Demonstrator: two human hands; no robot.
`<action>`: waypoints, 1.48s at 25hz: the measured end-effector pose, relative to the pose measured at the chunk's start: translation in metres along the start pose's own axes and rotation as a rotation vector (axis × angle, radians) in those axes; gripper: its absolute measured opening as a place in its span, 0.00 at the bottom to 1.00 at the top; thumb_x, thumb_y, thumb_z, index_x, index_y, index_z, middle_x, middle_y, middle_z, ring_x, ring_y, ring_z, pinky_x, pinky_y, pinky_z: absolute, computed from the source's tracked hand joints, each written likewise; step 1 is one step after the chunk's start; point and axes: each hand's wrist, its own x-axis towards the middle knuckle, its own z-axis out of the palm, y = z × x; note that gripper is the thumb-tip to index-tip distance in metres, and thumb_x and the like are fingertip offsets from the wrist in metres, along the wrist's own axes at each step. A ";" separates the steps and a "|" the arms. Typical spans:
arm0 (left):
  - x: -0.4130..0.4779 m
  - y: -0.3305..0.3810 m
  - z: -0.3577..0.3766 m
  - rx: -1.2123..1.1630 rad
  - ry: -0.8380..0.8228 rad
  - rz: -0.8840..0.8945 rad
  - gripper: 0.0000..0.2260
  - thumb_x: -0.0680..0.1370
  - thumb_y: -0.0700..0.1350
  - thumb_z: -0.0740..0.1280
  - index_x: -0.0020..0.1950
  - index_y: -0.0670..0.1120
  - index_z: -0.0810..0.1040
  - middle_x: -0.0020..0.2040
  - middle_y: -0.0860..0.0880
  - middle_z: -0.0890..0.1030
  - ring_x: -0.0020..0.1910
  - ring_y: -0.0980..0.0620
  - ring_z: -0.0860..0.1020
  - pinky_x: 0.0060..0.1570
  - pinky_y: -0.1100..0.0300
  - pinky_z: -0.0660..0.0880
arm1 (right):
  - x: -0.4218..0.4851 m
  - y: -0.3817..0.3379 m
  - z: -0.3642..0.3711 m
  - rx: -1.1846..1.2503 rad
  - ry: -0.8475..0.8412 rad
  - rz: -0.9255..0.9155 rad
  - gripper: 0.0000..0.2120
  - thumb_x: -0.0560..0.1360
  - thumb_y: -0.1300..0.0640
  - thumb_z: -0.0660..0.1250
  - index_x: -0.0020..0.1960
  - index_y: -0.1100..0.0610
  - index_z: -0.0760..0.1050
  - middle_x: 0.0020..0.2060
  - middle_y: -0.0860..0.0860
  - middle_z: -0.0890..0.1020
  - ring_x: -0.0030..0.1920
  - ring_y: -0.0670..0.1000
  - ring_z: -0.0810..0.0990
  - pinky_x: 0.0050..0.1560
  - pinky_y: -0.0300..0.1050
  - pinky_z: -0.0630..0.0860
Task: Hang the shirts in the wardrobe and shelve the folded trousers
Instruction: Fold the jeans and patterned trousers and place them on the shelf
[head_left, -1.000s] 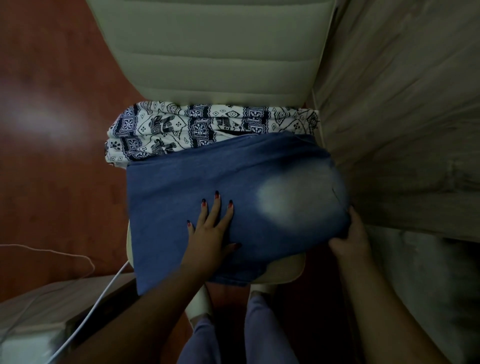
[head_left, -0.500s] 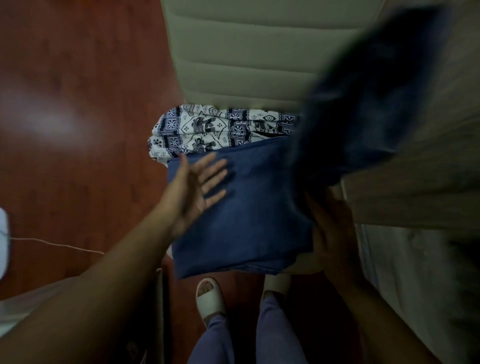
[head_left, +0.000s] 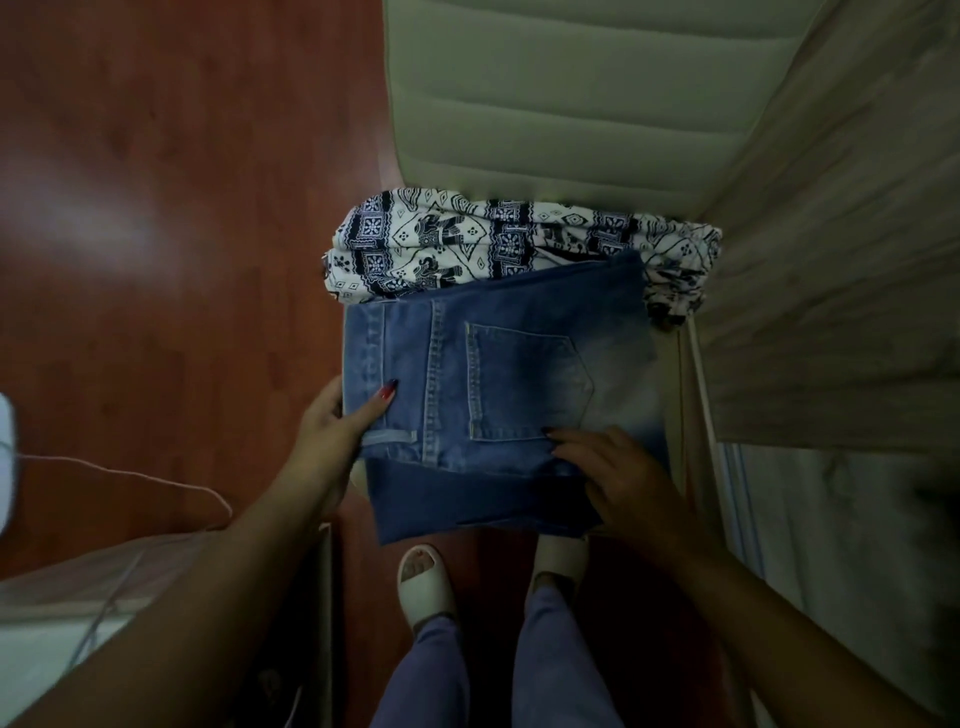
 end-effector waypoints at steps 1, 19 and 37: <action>-0.007 -0.007 -0.008 -0.041 -0.012 0.015 0.15 0.75 0.43 0.69 0.61 0.45 0.76 0.57 0.44 0.83 0.53 0.43 0.82 0.53 0.47 0.79 | 0.000 -0.002 -0.005 -0.006 -0.009 -0.029 0.17 0.69 0.68 0.62 0.57 0.60 0.75 0.60 0.55 0.79 0.53 0.53 0.77 0.57 0.44 0.73; 0.011 -0.015 -0.013 0.263 0.053 0.132 0.14 0.73 0.42 0.71 0.56 0.48 0.75 0.55 0.45 0.81 0.53 0.45 0.81 0.52 0.47 0.78 | -0.005 0.036 0.017 0.542 0.423 0.979 0.21 0.72 0.59 0.70 0.59 0.54 0.62 0.50 0.46 0.74 0.51 0.52 0.77 0.50 0.47 0.75; 0.021 -0.052 0.058 1.324 0.117 0.451 0.35 0.77 0.45 0.66 0.78 0.47 0.50 0.79 0.44 0.46 0.77 0.40 0.46 0.71 0.33 0.50 | 0.098 0.170 -0.041 1.195 0.557 1.319 0.05 0.73 0.63 0.68 0.48 0.61 0.78 0.44 0.54 0.80 0.42 0.51 0.80 0.31 0.36 0.78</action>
